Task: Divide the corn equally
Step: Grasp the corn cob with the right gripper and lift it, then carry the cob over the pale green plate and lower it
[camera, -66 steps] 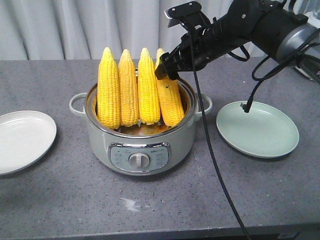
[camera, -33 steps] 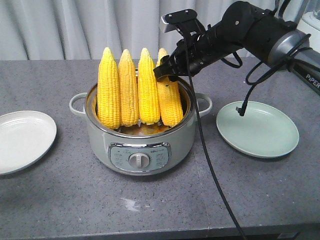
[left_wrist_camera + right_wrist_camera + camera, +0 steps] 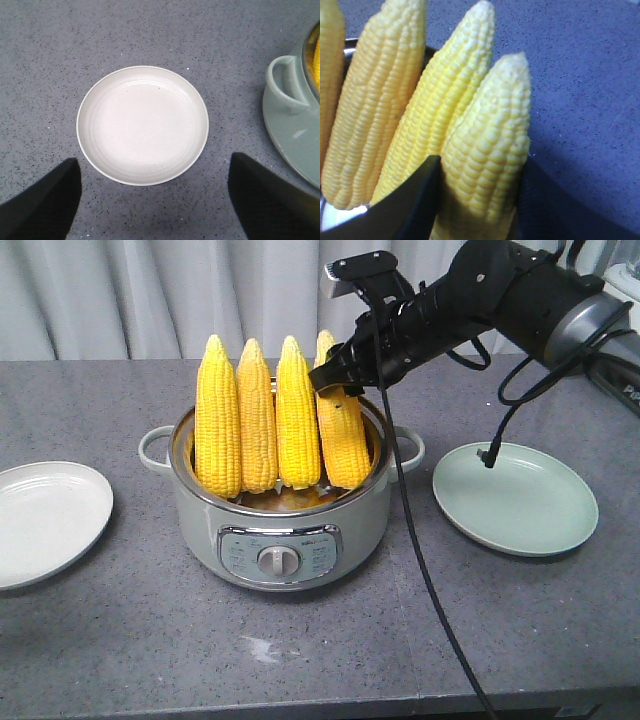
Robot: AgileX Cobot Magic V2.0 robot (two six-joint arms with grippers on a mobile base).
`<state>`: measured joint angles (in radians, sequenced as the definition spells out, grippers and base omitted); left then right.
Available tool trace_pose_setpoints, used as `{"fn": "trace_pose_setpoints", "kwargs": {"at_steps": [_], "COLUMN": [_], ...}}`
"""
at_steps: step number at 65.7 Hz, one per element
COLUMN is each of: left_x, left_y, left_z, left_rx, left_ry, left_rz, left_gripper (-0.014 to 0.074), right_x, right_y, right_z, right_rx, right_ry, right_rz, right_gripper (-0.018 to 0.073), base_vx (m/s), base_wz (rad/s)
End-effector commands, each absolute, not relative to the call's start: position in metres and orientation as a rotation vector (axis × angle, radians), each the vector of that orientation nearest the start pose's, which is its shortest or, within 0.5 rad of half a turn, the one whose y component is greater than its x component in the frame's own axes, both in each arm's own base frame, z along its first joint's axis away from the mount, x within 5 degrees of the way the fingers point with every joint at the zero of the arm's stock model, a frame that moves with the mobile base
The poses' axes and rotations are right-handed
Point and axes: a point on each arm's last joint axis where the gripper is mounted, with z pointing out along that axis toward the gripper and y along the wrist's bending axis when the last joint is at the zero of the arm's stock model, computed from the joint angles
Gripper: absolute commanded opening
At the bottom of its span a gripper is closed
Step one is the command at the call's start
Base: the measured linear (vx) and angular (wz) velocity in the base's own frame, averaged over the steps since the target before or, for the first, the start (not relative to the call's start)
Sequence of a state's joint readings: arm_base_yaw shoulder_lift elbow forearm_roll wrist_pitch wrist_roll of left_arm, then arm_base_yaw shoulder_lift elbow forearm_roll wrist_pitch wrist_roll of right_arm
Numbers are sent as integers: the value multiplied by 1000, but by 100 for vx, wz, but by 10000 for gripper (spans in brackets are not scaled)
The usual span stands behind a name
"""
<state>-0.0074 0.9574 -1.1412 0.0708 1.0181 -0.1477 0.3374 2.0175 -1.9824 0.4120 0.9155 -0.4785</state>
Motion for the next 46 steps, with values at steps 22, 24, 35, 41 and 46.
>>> {"fn": "trace_pose_setpoints", "kwargs": {"at_steps": [22, 24, 35, 41, 46], "left_x": [172, 172, 172, 172, 172], "left_y": [4, 4, 4, 4, 4], "left_z": [418, 418, 418, 418, 418], "left_rx": [-147, -147, -147, -147, -147], "left_ry": [2215, 2215, 2215, 2215, 2215], "left_rz": [2, 2, 2, 2, 2], "left_gripper": [565, 565, 565, 565, 565], "right_x": [367, 365, 360, 365, 371], "right_y": [111, 103, 60, 39, 23], "right_z": [463, 467, 473, 461, 446], "right_rx": [-582, -557, -420, -371, -346], "right_ry": [2022, 2025, 2088, 2184, 2283], "right_rz": [406, 398, 369, 365, 369], "right_gripper": [28, 29, 36, 41, 43], "base_vx": [0, 0, 0, 0, 0], "base_wz": [0, 0, 0, 0, 0]}}
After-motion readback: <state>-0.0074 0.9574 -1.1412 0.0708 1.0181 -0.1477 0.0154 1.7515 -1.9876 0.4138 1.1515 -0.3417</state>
